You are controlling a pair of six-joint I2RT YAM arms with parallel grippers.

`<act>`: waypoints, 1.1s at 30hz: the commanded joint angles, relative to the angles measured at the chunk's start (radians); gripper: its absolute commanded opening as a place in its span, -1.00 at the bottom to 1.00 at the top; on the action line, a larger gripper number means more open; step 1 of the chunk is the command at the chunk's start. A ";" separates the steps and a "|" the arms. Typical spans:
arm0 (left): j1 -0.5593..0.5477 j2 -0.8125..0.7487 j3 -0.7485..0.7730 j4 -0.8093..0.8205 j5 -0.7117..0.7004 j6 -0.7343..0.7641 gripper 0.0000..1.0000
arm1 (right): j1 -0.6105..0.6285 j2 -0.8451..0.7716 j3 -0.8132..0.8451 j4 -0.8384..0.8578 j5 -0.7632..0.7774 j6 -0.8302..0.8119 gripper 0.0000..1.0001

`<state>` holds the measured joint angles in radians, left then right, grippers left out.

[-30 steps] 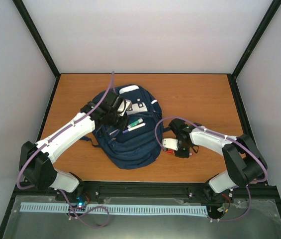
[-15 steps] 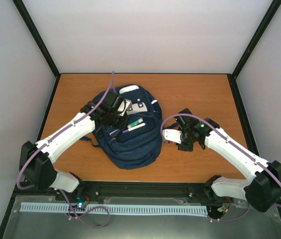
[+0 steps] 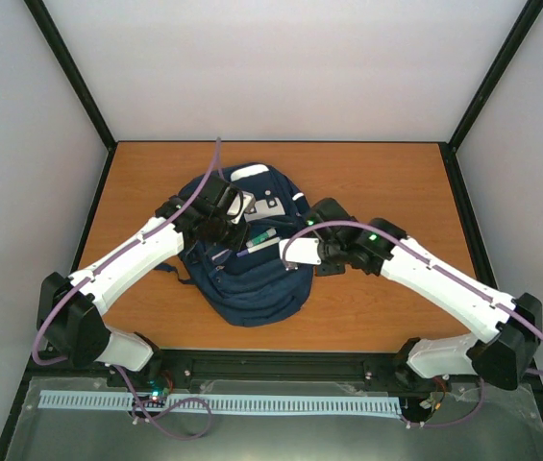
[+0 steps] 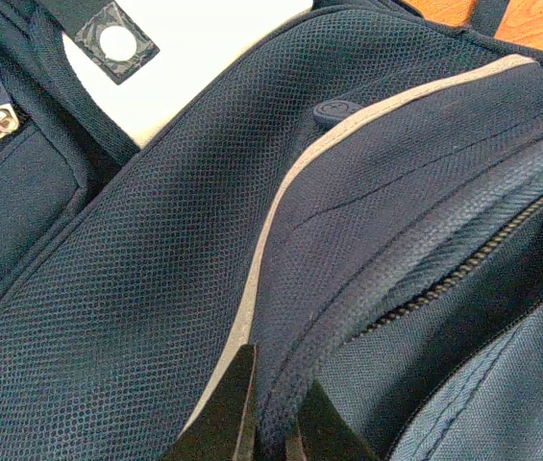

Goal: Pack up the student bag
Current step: Pick up the stationery from the center of the board, then place the stationery in the student bag.

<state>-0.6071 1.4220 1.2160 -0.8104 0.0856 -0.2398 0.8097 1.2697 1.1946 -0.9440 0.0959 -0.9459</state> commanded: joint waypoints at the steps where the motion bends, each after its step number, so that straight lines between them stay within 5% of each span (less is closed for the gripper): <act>1: 0.004 -0.028 0.016 0.050 0.003 -0.021 -0.98 | 0.086 0.063 0.047 0.090 0.080 -0.047 -0.92; 19: 0.004 -0.056 0.037 0.003 -0.031 0.002 -0.99 | 0.220 0.300 -0.007 0.454 0.280 -0.184 -0.86; 24: 0.004 -0.062 0.035 0.003 -0.032 -0.001 -0.98 | 0.220 0.291 0.014 0.445 0.250 -0.112 -0.44; 33: 0.004 -0.050 0.021 0.017 -0.022 -0.006 -0.99 | 0.195 0.069 -0.059 0.344 0.120 0.043 -0.21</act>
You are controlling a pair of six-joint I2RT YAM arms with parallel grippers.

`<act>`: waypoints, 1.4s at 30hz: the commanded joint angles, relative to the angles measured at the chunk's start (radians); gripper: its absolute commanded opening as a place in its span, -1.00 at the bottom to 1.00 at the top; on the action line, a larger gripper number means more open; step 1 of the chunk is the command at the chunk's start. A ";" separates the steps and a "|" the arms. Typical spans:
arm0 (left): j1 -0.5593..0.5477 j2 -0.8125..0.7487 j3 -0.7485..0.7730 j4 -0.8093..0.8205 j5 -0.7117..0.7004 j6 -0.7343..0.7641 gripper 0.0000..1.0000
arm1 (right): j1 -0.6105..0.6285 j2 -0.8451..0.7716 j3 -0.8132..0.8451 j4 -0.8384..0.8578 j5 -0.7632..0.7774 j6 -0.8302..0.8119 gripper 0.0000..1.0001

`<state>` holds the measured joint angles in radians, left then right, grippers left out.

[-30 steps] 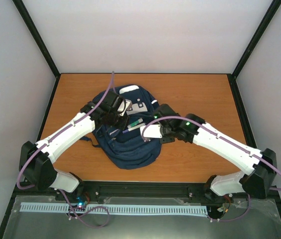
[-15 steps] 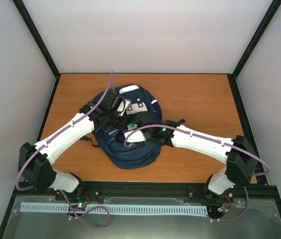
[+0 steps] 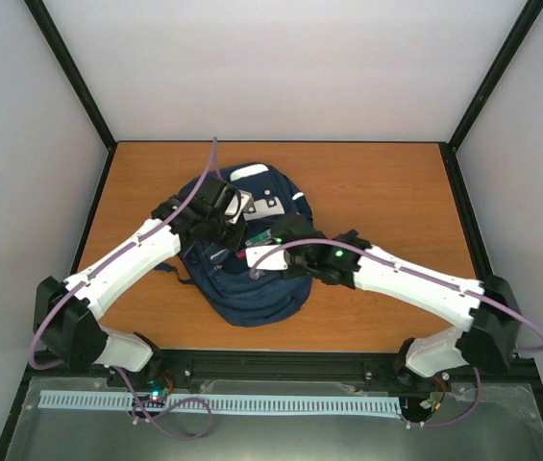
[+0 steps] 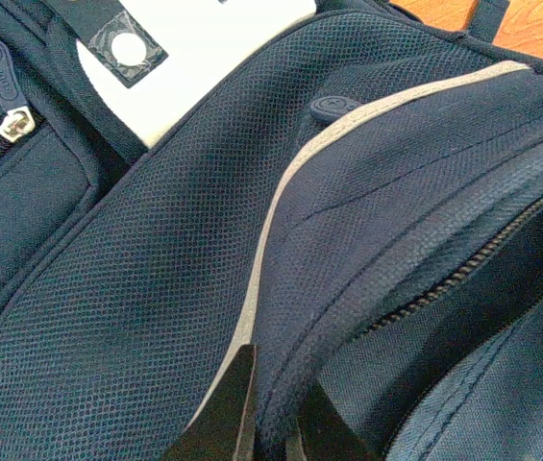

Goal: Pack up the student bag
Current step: Place the stationery in the student bag, then adjust the student bag at the center of the board.

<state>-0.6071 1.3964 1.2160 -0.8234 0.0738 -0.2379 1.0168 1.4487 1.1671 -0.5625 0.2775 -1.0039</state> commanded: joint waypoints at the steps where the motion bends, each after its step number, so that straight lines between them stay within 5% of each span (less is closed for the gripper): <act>1: 0.004 -0.024 0.020 0.035 -0.007 -0.010 -0.98 | -0.031 -0.132 -0.043 -0.048 -0.086 0.124 -0.20; 16: -0.003 0.020 -0.007 0.071 0.108 -0.061 -0.98 | -0.516 -0.435 -0.297 -0.027 -0.328 0.475 0.02; 31: -0.046 0.056 -0.132 0.109 0.132 0.003 -0.96 | -0.613 -0.610 -0.461 0.013 -0.525 0.490 0.08; 37: -0.074 0.059 -0.189 0.151 0.240 -0.022 -0.70 | -0.613 -0.589 -0.452 -0.023 -0.583 0.473 0.10; 42: -0.119 0.001 -0.152 0.109 0.295 -0.006 0.06 | -0.613 -0.595 -0.454 -0.016 -0.562 0.473 0.10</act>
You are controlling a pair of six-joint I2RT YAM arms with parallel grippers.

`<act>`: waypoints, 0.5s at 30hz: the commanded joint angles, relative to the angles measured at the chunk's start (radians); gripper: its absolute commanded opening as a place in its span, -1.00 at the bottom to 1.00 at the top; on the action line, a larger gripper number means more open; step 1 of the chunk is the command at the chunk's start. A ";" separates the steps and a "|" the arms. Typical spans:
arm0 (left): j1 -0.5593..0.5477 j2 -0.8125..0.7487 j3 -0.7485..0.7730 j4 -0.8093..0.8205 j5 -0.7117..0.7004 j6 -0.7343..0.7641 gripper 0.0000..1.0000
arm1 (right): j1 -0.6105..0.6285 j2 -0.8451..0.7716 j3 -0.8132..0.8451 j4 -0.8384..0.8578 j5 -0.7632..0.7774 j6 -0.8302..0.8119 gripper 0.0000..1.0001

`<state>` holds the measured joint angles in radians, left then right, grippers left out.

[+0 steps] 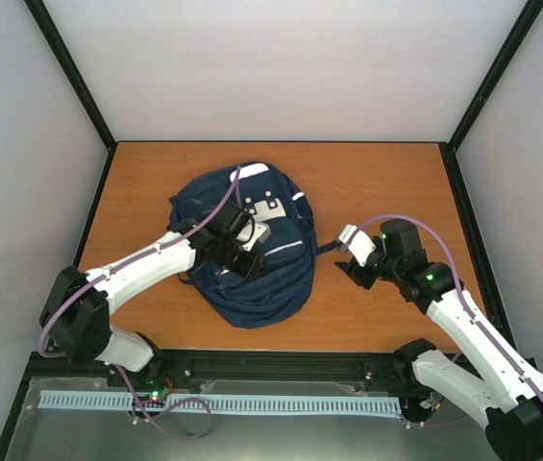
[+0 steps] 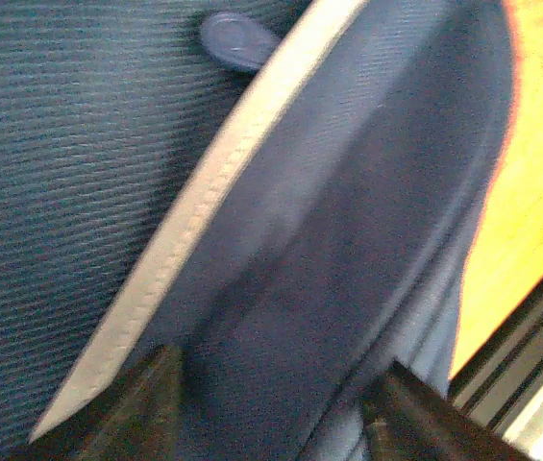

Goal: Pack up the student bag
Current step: Adjust the student bag at the center of the board.

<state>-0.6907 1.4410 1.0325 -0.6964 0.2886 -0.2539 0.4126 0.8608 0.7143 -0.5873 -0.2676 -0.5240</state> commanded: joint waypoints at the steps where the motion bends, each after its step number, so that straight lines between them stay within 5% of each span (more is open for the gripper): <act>1: -0.036 -0.072 0.040 -0.021 0.077 0.008 0.19 | -0.009 -0.006 0.001 0.006 -0.018 -0.007 0.10; 7: -0.011 -0.194 0.109 -0.064 -0.225 -0.098 0.81 | -0.010 0.013 0.006 0.002 -0.015 -0.007 0.11; 15: 0.265 -0.141 0.153 -0.087 -0.448 -0.365 1.00 | -0.009 0.009 0.004 -0.005 -0.019 -0.015 0.11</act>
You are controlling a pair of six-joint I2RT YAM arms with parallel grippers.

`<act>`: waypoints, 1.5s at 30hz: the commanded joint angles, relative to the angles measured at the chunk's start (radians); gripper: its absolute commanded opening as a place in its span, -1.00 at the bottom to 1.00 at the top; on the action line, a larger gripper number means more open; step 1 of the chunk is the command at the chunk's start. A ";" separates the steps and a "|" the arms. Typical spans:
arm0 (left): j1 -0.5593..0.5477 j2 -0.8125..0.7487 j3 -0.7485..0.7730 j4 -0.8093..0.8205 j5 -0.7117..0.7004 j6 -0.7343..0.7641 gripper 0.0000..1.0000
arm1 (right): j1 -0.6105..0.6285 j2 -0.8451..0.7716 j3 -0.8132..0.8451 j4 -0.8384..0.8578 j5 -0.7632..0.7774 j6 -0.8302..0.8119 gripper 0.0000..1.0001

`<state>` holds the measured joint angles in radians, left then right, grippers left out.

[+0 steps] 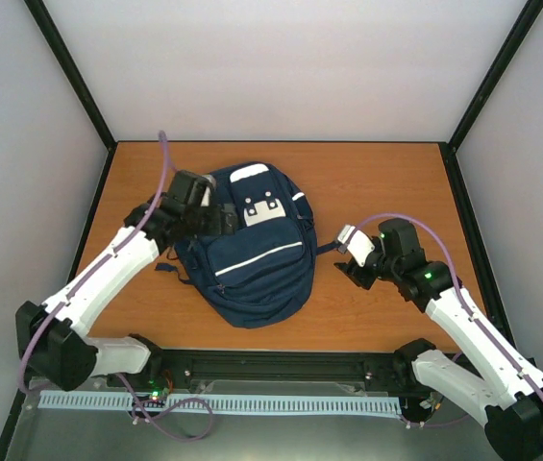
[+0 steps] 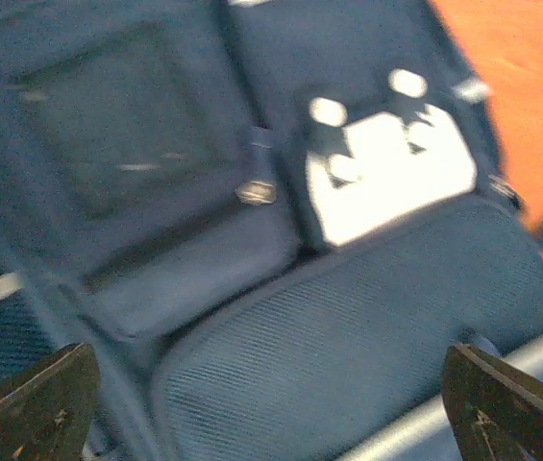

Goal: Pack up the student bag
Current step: Adjust the student bag at the center of the board.

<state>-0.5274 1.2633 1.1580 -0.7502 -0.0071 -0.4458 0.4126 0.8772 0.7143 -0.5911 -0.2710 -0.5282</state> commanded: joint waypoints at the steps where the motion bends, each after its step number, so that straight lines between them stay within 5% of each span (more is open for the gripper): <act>1: 0.131 0.049 0.026 -0.013 -0.139 -0.194 0.99 | -0.009 -0.007 0.004 -0.003 -0.013 -0.013 0.11; 7: 0.286 0.174 0.040 0.014 -0.134 -0.308 1.00 | -0.009 -0.014 0.006 -0.013 0.013 -0.028 0.18; 13: 0.329 0.336 0.052 0.083 -0.079 -0.311 1.00 | -0.014 0.002 0.005 -0.007 0.060 -0.023 0.18; 19: 0.325 0.490 0.064 0.332 0.181 -0.234 0.91 | -0.015 0.005 0.003 -0.009 0.056 -0.026 0.19; 23: 0.261 0.623 0.145 0.449 0.347 -0.190 0.74 | -0.020 0.015 -0.001 0.000 0.088 -0.021 0.18; 32: 0.081 0.820 0.409 0.411 0.416 -0.075 0.73 | -0.029 0.056 0.003 -0.012 0.082 -0.023 0.18; 40: -0.032 0.810 0.446 0.398 0.405 -0.021 0.74 | -0.031 0.074 0.005 -0.012 0.086 -0.022 0.18; 45: -0.036 0.649 0.321 0.441 0.298 -0.007 0.75 | -0.032 0.080 0.007 -0.016 0.082 -0.022 0.18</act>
<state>-0.5537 2.0647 1.5429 -0.3370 0.3389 -0.4915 0.3923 0.9550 0.7143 -0.6033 -0.1905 -0.5457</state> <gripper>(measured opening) 0.870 0.591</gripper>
